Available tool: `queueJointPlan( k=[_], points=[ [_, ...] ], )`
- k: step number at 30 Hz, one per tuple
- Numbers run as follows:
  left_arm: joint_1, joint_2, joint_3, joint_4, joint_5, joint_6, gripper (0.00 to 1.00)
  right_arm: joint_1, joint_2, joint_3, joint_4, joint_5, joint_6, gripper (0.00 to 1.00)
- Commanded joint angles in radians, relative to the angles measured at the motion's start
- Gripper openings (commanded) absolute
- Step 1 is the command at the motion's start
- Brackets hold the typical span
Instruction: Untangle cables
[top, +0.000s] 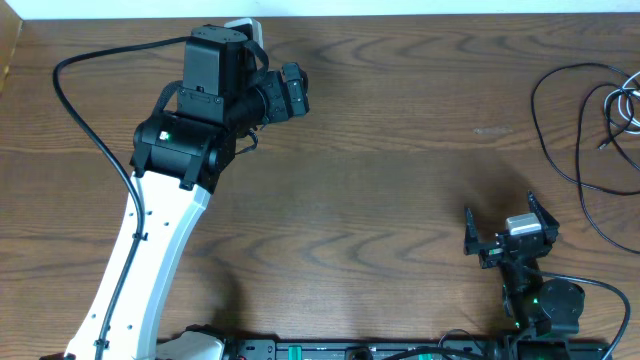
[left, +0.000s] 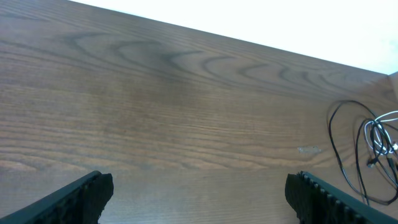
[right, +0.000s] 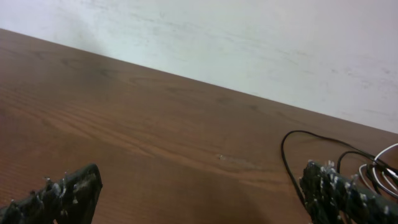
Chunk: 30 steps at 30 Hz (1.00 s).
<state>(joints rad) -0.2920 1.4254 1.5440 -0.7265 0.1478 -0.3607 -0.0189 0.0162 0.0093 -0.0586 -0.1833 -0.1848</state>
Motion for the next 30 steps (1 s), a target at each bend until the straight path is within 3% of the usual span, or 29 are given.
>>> queueJointPlan(
  k=[1, 10, 18, 26, 30],
  points=[
    [-0.001, 0.006, -0.002, 0.001, -0.009, 0.02, 0.95, 0.006, -0.01, -0.004, -0.002, 0.008, 0.014, 0.99],
    [-0.001, 0.006, -0.002, -0.028, -0.014, 0.029, 0.95, 0.006, -0.01, -0.004, -0.002, 0.008, 0.014, 0.99],
    [0.011, -0.048, -0.055, -0.006, -0.24, 0.054, 0.95, 0.006, -0.01, -0.004, -0.002, 0.008, 0.014, 0.99],
    [0.101, -0.287, -0.435, 0.317, -0.178, 0.057, 0.95, 0.006, -0.01, -0.004, -0.002, 0.008, 0.014, 0.99],
    [0.108, -0.441, -0.635, 0.456, -0.178, 0.114, 0.95, 0.006, -0.01, -0.004, -0.002, 0.008, 0.014, 0.99]
  ],
)
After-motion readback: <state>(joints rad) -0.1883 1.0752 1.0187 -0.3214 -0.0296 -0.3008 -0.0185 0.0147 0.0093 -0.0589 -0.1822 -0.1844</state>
